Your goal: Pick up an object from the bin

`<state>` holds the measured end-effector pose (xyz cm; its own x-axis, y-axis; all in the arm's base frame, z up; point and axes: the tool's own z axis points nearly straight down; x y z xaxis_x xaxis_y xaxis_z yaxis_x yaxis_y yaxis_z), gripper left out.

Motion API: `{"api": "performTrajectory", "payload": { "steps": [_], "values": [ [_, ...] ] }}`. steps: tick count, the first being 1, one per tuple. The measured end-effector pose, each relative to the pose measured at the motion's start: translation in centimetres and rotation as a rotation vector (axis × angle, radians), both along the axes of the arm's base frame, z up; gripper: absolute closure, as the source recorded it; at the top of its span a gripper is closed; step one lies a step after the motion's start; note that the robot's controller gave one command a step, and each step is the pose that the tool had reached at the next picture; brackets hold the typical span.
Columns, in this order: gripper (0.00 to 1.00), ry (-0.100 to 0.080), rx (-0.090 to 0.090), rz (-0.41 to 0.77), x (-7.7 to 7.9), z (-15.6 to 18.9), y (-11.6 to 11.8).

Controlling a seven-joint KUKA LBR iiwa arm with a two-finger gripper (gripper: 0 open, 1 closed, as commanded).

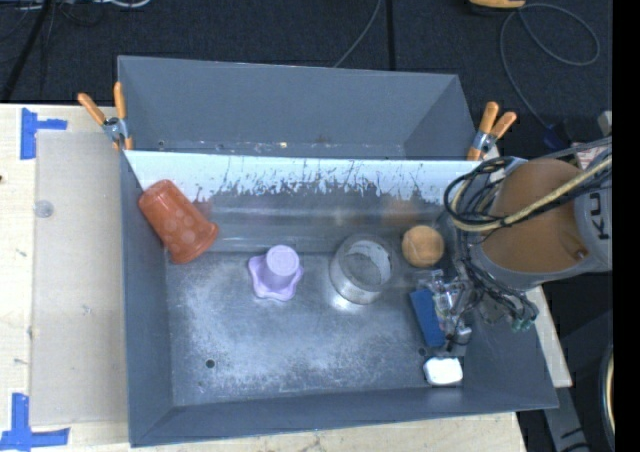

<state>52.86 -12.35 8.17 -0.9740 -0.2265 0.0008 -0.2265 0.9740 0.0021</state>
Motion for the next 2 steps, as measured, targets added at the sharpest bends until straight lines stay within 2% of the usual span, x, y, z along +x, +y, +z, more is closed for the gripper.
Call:
{"api": "performTrajectory", "payload": {
  "steps": [1, 2],
  "values": [
    [1.00, 0.001, 0.001, -0.032, 0.6, 2.7, -0.2],
    [1.00, 0.004, 0.001, -0.036, 0.4, 6.4, -0.3]
  ]
}}
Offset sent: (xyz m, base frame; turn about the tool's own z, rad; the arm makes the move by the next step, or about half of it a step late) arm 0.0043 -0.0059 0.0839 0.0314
